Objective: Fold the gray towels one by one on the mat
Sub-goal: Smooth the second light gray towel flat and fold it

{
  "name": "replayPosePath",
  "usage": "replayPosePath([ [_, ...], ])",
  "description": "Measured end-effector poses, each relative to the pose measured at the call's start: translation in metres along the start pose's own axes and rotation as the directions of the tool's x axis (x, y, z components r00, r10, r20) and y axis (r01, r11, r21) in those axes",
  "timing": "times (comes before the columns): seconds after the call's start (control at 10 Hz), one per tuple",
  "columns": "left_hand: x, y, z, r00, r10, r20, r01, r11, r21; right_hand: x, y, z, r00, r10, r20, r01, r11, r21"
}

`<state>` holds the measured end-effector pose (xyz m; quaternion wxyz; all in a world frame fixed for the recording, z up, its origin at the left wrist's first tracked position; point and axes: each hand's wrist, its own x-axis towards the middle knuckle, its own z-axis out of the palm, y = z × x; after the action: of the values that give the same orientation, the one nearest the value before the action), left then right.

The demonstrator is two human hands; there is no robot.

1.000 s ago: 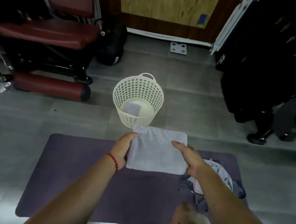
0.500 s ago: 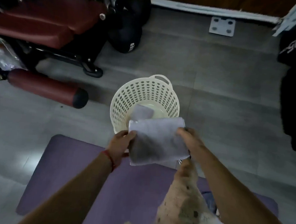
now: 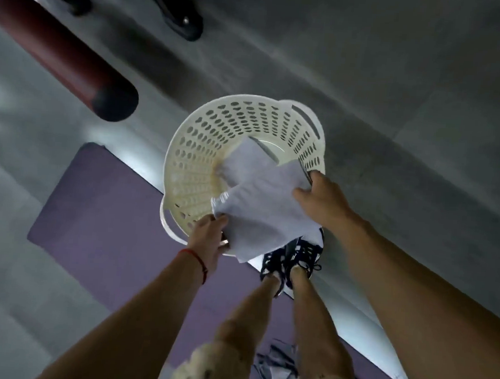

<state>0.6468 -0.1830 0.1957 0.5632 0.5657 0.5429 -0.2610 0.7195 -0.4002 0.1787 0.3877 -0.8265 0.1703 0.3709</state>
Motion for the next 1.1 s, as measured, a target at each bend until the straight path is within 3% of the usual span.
replayPosePath([
  [0.2, 0.147, -0.032, 0.042, 0.996, -0.074, -0.055, 0.069, 0.994, -0.080, 0.147, 0.020, 0.061, 0.999, -0.035, 0.020, 0.039, 0.961, -0.273],
  [0.3, 0.226, -0.061, 0.058, 0.995, -0.094, -0.038, 0.091, 0.992, -0.084, 0.223, 0.043, 0.107, 0.999, 0.040, 0.015, -0.032, 0.923, -0.384],
  [0.5, 0.371, -0.125, 0.086, 0.982, -0.181, -0.044, 0.184, 0.981, 0.061, 0.328, 0.117, 0.188, 0.985, 0.171, -0.002, -0.148, 0.848, -0.510],
  [0.7, 0.407, -0.145, 0.103, 0.978, -0.156, -0.136, 0.172, 0.978, 0.115, 0.357, 0.156, 0.225, 0.995, 0.061, -0.079, -0.096, 0.796, -0.598],
  [0.9, 0.443, -0.174, 0.111, 0.963, -0.032, -0.268, 0.033, 0.999, 0.002, 0.356, 0.161, 0.222, 0.990, -0.048, -0.134, -0.034, 0.833, -0.552],
  [1.0, 0.431, -0.154, 0.106, 0.975, -0.070, -0.212, 0.058, 0.996, -0.064, 0.355, 0.159, 0.218, 0.987, -0.095, -0.130, -0.005, 0.791, -0.612],
  [1.1, 0.426, -0.128, 0.098, 0.970, -0.036, -0.241, -0.007, 0.984, -0.177, 0.358, 0.147, 0.216, 0.934, -0.291, -0.206, 0.120, 0.800, -0.588],
])
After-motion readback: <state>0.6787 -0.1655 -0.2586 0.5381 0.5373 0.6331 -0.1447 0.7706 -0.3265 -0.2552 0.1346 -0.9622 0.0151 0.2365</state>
